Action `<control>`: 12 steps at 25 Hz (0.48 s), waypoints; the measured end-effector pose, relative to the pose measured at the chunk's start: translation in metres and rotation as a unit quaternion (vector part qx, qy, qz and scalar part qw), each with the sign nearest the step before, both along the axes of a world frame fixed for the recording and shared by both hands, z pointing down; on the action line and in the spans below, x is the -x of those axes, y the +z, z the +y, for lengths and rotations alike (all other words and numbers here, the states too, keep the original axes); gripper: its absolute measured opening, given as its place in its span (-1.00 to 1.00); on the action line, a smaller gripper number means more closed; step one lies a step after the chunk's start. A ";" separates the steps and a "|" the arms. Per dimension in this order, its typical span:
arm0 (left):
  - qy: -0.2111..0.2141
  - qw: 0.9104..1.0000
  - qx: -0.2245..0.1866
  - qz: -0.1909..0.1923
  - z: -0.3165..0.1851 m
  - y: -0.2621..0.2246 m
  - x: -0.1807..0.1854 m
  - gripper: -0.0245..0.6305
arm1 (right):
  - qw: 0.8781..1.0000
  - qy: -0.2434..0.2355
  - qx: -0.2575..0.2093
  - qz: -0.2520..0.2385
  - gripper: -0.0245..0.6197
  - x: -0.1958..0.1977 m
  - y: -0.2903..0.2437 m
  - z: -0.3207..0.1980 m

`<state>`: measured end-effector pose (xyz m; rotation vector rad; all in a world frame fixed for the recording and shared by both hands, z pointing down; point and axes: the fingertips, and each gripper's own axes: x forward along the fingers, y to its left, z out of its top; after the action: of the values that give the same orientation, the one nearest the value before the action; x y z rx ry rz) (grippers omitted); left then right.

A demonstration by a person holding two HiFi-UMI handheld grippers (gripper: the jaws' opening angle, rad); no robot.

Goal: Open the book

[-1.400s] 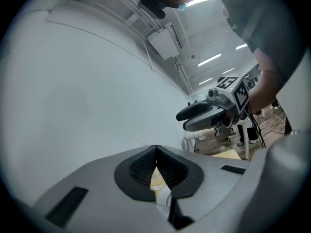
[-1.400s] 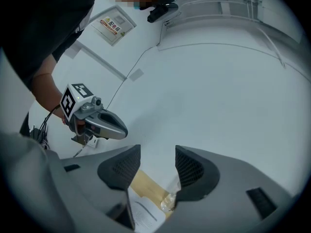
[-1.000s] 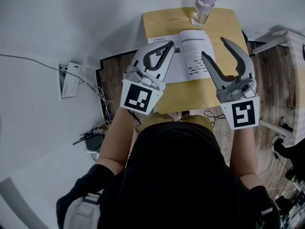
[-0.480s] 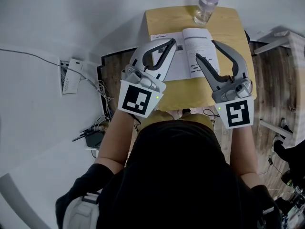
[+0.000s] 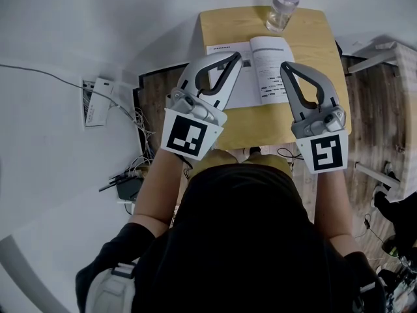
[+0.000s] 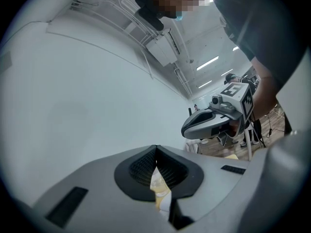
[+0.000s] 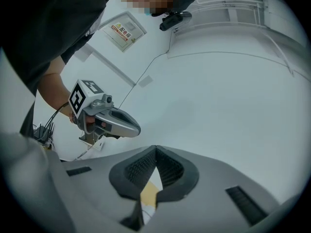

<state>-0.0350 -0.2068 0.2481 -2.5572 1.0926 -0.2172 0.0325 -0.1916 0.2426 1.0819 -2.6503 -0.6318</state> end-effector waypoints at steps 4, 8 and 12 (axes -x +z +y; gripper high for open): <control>0.002 1.000 0.002 0.000 0.001 0.001 0.000 -0.89 | 1.000 0.001 0.002 -0.009 -0.83 -0.001 -0.001 0.002; 0.001 1.000 0.001 -0.003 0.002 0.001 0.001 -0.89 | 1.000 0.001 -0.008 -0.003 -0.83 -0.002 -0.002 0.004; 0.001 1.000 -0.001 -0.002 0.003 0.000 0.001 -0.89 | 1.000 0.008 -0.012 0.008 -0.83 -0.004 -0.002 0.006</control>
<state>-0.0362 -0.2035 0.2482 -2.5559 1.0877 -0.2208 0.0362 -0.1852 0.2408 1.0977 -2.6250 -0.6667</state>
